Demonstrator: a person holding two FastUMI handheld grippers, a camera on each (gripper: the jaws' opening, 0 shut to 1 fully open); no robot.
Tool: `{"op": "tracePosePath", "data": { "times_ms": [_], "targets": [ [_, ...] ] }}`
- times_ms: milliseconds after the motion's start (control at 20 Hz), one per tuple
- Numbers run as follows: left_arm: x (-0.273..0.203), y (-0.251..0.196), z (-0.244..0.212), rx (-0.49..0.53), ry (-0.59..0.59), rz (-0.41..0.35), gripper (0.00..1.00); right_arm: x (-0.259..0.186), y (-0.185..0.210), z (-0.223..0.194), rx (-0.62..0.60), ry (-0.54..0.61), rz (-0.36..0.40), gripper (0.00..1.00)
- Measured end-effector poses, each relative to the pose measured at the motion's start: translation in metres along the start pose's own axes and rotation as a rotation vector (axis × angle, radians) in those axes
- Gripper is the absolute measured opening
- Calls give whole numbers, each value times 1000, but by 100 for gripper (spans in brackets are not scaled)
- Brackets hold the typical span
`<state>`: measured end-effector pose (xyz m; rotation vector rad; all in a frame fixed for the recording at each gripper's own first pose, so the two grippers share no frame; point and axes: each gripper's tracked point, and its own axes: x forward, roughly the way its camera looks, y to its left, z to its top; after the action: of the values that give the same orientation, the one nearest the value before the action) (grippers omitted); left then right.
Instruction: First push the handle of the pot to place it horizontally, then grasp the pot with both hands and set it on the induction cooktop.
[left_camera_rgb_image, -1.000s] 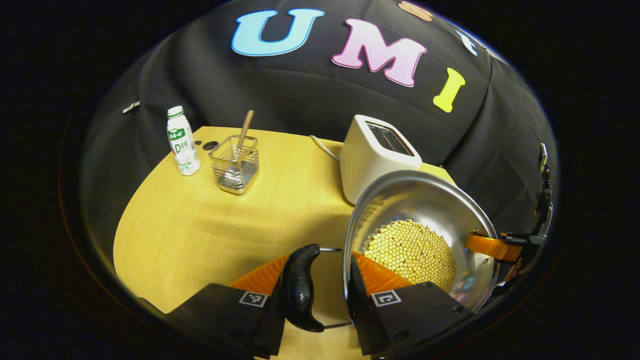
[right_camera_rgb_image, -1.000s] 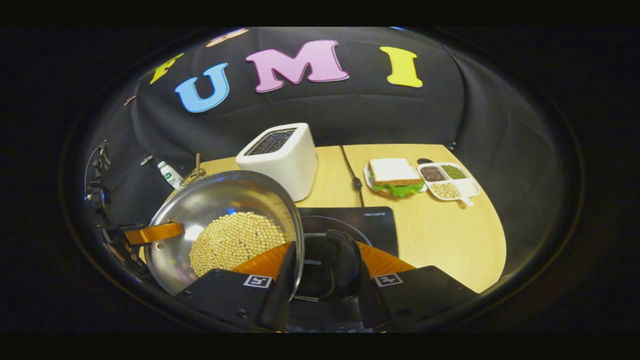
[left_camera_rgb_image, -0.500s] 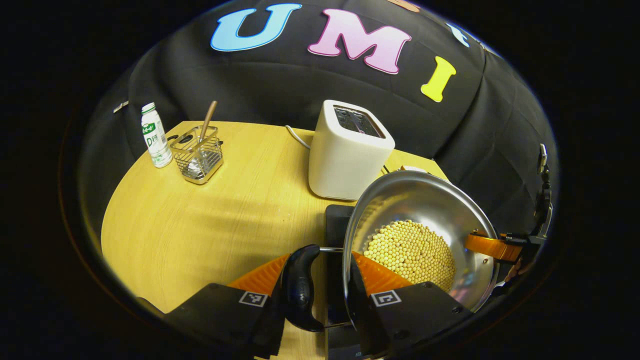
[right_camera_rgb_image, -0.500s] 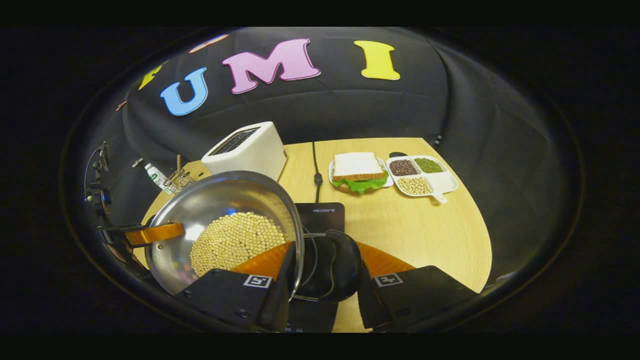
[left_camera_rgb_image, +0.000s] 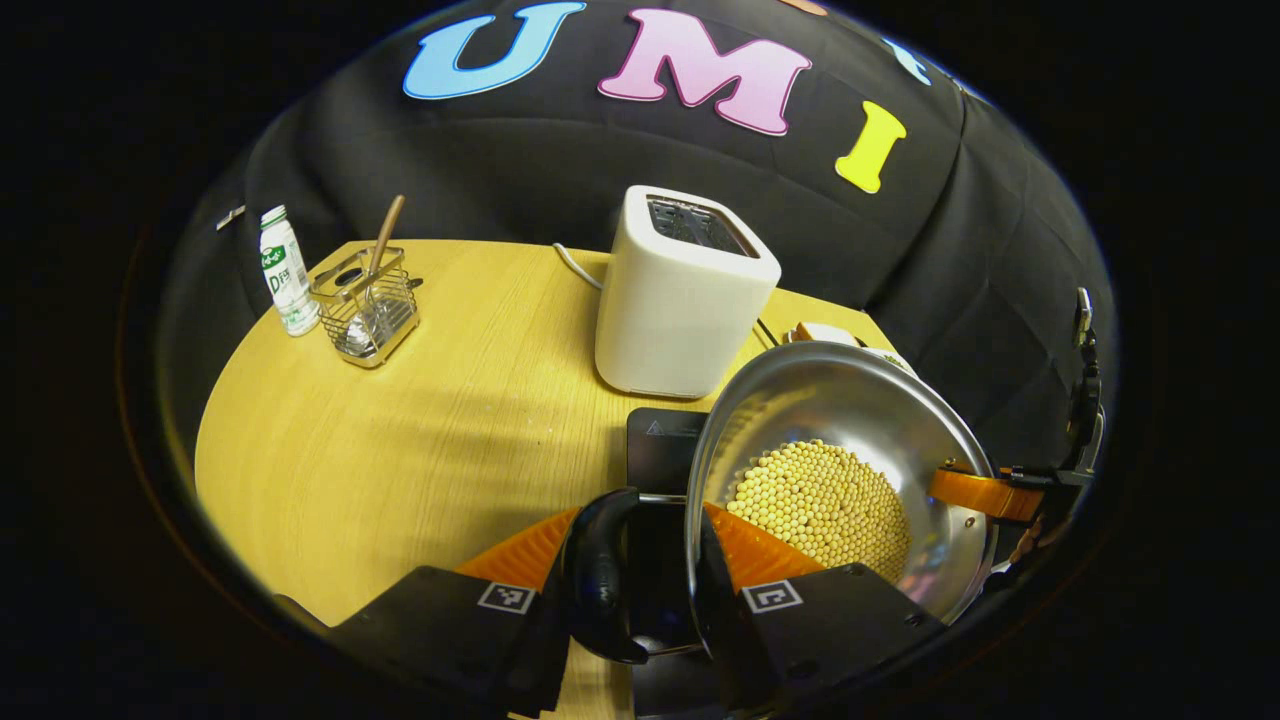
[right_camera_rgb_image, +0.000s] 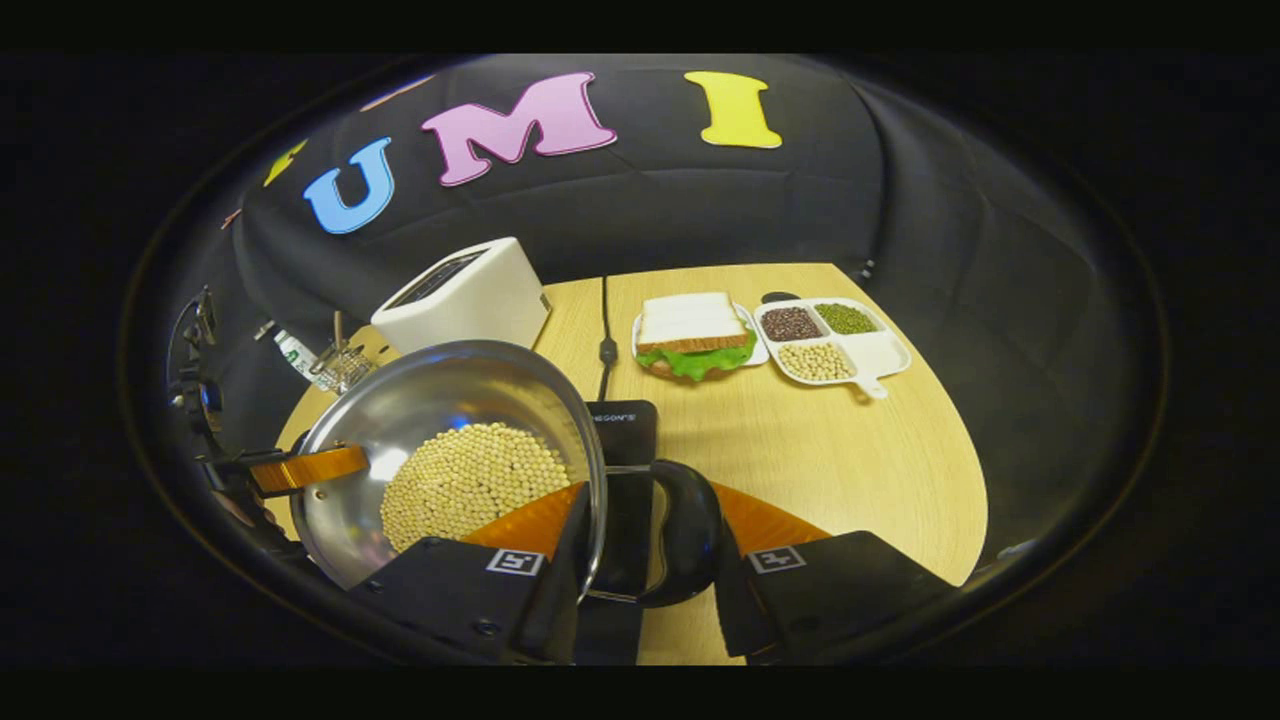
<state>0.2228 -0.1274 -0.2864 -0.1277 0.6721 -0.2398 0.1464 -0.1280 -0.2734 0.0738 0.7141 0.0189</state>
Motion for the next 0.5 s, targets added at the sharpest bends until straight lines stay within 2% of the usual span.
{"op": "tracePosePath", "data": {
  "times_ms": [150, 500],
  "targets": [
    [0, 2, 1, 23, -27, 6, 61, 4, 0, -6, 15, 6, 12, 59],
    [1, 4, -3, 3, -14, 7, 63, 9, 4, -2, 14, -25, 35, 60]
  ]
}}
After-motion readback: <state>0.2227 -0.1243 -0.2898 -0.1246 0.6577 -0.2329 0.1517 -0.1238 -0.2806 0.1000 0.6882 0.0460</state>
